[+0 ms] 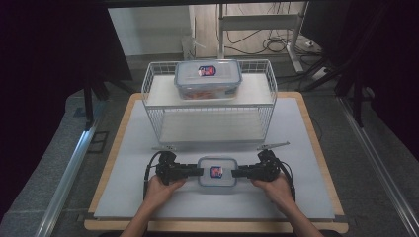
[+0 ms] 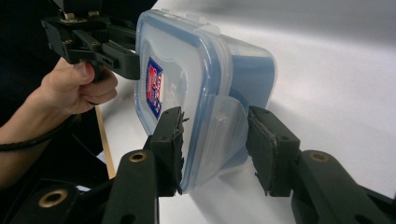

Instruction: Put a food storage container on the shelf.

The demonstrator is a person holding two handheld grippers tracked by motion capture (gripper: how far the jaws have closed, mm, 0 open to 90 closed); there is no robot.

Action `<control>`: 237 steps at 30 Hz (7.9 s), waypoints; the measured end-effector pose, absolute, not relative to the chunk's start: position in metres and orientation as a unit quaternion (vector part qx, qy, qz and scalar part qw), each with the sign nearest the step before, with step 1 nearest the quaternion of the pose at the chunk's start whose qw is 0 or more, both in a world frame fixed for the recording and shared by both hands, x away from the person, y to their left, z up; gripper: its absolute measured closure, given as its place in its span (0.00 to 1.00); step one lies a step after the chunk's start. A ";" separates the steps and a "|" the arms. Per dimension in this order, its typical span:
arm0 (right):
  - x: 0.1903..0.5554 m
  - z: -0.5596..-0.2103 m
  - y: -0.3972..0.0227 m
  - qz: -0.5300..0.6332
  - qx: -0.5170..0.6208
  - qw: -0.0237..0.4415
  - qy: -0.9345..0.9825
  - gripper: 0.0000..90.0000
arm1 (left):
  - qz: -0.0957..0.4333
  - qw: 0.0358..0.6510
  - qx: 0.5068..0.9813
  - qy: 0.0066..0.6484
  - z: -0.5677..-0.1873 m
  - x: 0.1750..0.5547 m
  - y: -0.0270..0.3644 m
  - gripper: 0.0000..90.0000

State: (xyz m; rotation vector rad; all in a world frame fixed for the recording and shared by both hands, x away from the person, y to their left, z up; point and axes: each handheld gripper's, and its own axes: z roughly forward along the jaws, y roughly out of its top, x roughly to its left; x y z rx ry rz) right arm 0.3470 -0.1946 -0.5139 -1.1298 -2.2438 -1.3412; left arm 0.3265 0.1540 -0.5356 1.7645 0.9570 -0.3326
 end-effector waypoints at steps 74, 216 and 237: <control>0.445 -0.279 -0.163 -0.601 -0.340 0.051 -0.721 0.64 | 0.007 0.612 0.698 0.373 -0.284 0.412 0.186 0.63; 0.385 -0.359 -0.163 -0.512 -0.272 -0.120 -0.806 0.38 | 0.179 0.492 0.785 0.332 -0.428 0.307 0.160 0.04; 0.309 -0.479 -0.219 -0.439 -0.296 -0.131 -0.838 0.06 | 0.180 0.407 0.826 0.346 -0.517 0.257 0.162 0.01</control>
